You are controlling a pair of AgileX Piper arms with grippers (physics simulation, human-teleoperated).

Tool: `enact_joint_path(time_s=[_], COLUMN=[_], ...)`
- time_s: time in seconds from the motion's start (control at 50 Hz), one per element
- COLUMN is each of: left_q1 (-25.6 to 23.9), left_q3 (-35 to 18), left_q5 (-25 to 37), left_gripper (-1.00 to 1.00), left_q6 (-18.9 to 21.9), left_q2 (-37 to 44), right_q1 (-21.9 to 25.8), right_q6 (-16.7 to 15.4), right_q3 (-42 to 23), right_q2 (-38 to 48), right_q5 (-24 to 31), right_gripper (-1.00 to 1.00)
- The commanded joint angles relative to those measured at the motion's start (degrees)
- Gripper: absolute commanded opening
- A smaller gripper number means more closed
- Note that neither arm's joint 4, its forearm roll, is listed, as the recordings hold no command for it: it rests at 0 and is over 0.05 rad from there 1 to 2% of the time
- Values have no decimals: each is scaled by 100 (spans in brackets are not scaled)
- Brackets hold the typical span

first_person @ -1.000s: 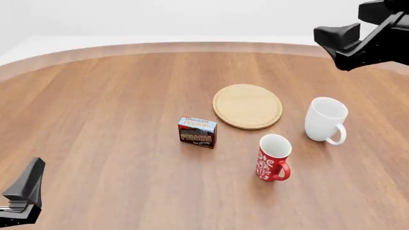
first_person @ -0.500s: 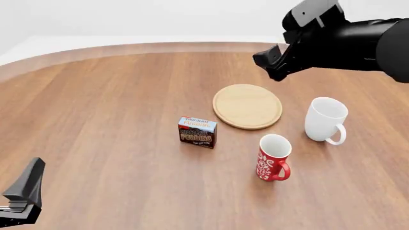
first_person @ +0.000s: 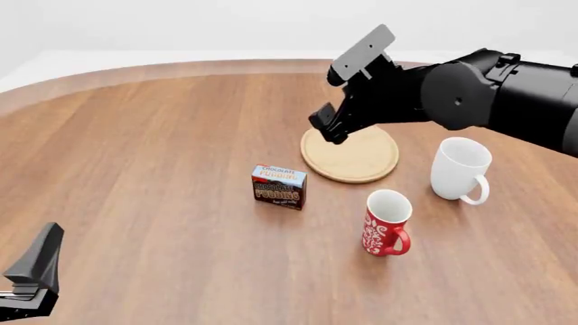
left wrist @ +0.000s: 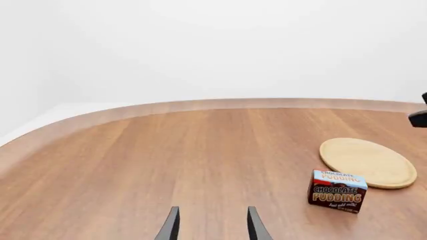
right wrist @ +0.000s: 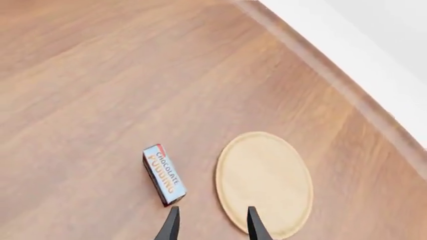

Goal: Put the chocolate pudding to the left of the plate.

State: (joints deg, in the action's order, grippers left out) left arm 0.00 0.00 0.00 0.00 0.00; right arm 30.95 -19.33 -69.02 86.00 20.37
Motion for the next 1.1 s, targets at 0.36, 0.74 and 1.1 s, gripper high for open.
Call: enact_joint_path(time_s=[0.36,0.74,1.1], left_q1=[0,0,0], left_q3=[0,0,0], left_q5=[0,0,0], left_gripper=[100,100,100], left_q6=[0,0,0], left_q2=[0,0,0], right_q1=[585,552,500], right_q6=[335,466,499], right_q3=[-172,-128,-144], right_q2=[884,1330,1634], right_q5=[-368,-635,-756], right_gripper=[100,100,100])
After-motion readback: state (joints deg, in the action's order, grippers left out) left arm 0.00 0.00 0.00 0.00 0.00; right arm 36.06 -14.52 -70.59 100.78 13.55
